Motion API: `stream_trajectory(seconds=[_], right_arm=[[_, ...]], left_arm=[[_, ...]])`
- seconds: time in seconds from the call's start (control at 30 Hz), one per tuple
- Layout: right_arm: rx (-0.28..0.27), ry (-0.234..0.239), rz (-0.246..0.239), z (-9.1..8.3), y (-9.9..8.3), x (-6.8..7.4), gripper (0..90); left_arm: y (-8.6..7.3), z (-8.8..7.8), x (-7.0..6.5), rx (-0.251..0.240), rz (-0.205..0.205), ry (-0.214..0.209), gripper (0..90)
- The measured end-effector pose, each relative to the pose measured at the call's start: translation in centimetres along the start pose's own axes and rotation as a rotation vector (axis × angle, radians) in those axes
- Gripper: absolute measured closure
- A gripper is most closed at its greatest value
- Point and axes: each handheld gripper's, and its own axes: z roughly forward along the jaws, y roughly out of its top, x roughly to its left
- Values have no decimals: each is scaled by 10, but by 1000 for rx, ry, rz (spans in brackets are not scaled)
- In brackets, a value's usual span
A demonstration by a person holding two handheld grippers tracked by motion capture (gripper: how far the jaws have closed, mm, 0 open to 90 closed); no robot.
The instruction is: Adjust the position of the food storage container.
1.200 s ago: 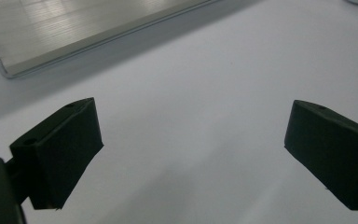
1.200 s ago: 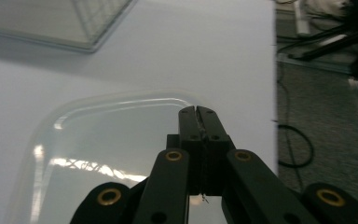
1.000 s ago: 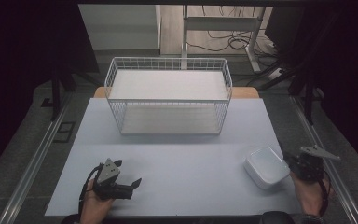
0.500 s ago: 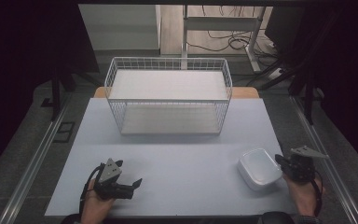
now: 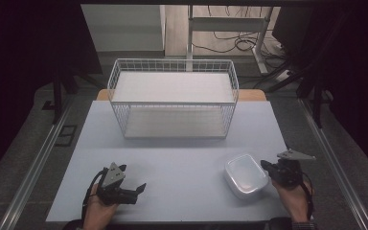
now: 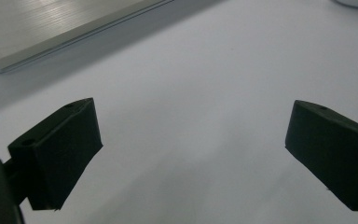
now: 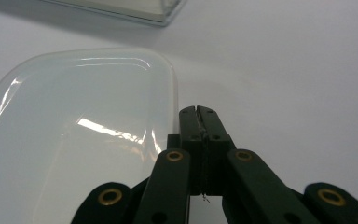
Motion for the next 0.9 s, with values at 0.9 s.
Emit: stream_trajectory(seconds=[0.9], right_arm=[[47,66,-70,-51,-32,55,892]], left_arm=[[0,-3,4,-20,-56,4,34]])
